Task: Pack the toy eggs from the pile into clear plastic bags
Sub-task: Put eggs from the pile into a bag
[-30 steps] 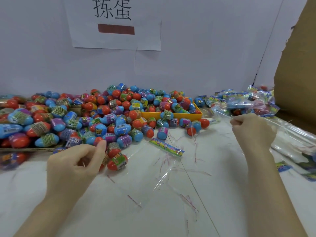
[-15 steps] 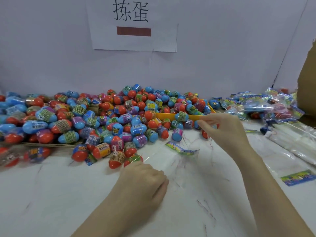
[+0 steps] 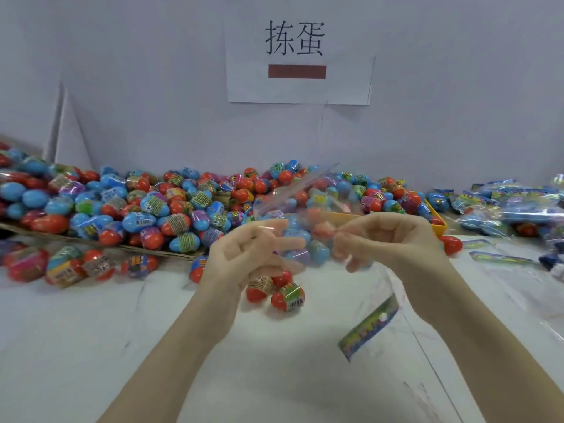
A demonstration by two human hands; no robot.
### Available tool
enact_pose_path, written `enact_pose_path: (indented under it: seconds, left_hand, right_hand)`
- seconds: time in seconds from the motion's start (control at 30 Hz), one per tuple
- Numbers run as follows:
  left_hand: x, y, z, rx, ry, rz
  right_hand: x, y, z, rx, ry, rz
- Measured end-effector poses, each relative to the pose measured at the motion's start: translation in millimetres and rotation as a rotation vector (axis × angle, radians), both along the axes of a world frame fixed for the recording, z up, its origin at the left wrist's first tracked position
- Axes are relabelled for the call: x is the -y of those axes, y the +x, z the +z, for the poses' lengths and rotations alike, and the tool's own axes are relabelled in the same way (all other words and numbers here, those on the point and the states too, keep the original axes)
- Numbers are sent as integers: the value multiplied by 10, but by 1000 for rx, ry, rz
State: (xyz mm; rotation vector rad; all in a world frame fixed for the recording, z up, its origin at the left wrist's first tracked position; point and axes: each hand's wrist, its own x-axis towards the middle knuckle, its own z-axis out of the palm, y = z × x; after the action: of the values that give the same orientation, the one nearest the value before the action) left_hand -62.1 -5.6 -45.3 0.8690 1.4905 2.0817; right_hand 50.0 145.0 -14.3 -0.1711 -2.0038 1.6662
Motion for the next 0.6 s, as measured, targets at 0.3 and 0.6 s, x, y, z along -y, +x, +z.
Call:
enact_pose_path:
  seconds: [0.3,0.6]
  left_hand:
    - [-25,43,-30,-51,-60,102]
    - [-23,85,7,-126,-120,76]
  right_hand:
    - [17,-40,-21,249,-48,63]
    - [92,-61,-57,167,-104,-12]
